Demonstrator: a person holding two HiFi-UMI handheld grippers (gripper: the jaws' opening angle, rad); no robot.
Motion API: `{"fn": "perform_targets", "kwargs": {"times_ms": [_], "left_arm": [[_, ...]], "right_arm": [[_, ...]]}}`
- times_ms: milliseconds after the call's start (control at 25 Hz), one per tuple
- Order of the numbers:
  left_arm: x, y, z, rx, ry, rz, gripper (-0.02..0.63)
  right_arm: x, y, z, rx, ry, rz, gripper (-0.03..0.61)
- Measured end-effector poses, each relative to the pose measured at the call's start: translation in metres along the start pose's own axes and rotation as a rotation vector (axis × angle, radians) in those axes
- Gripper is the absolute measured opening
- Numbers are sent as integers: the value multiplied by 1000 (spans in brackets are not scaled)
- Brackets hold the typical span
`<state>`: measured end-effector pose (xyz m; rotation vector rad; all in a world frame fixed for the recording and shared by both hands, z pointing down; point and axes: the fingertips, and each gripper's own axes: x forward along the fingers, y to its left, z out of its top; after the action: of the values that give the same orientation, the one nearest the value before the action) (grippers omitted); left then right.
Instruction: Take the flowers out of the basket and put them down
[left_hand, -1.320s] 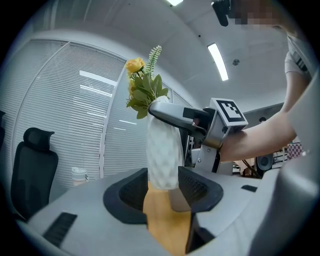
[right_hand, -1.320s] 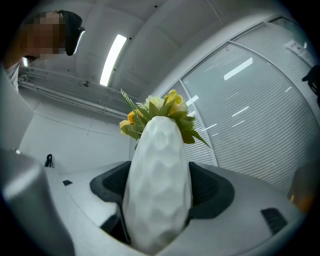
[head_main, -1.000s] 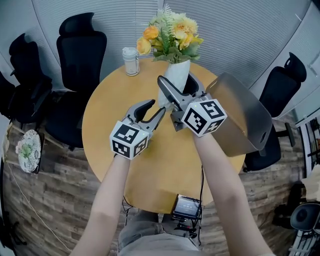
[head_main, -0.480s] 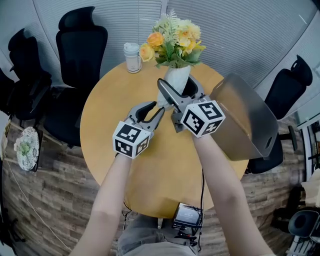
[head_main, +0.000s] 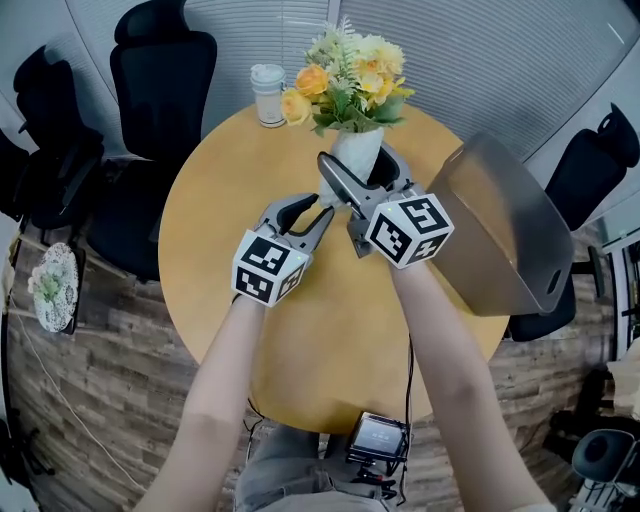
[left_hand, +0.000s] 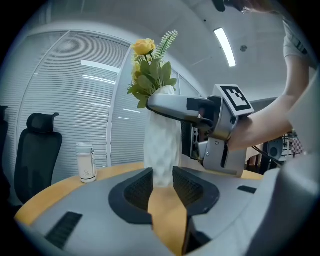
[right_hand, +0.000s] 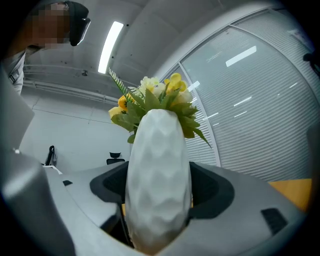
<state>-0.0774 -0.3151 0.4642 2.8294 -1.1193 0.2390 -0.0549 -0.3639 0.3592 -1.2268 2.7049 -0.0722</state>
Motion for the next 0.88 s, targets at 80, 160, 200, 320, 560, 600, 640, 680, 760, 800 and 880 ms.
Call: {"fn": "perform_targets", "kwargs": {"times_ms": [80, 160, 200, 320, 560, 600, 640, 680, 760, 800, 880], "left_arm": [[2, 4, -6, -3, 8, 0, 126], [3, 6, -12, -1, 17, -2, 124], [4, 8, -15, 0, 22, -4, 124], [7, 12, -25, -5, 36, 0, 124], [13, 16, -50, -26, 79, -6, 124], [13, 16, -56, -31, 86, -8, 124], [14, 17, -60, -35, 93, -11, 124], [15, 17, -63, -38, 100, -14, 124], [16, 17, -67, -37, 113, -16, 124], [16, 18, -69, -34, 121, -16, 124], [15, 21, -77, -30, 137, -12, 124]], "right_arm": [[2, -1, -6, 2, 3, 2, 374], [3, -1, -12, -3, 8, 4, 374], [4, -1, -15, -7, 11, 6, 374], [6, 0, -25, -27, 23, 12, 374], [7, 2, -51, -62, 54, 16, 374], [7, 2, -56, -63, 59, 15, 374], [7, 1, -61, -62, 63, 13, 374], [7, 1, -64, -62, 67, 11, 374], [7, 1, -67, -65, 76, 10, 374], [7, 1, -70, -69, 79, 11, 374], [8, 5, -77, -78, 87, 16, 374]]}}
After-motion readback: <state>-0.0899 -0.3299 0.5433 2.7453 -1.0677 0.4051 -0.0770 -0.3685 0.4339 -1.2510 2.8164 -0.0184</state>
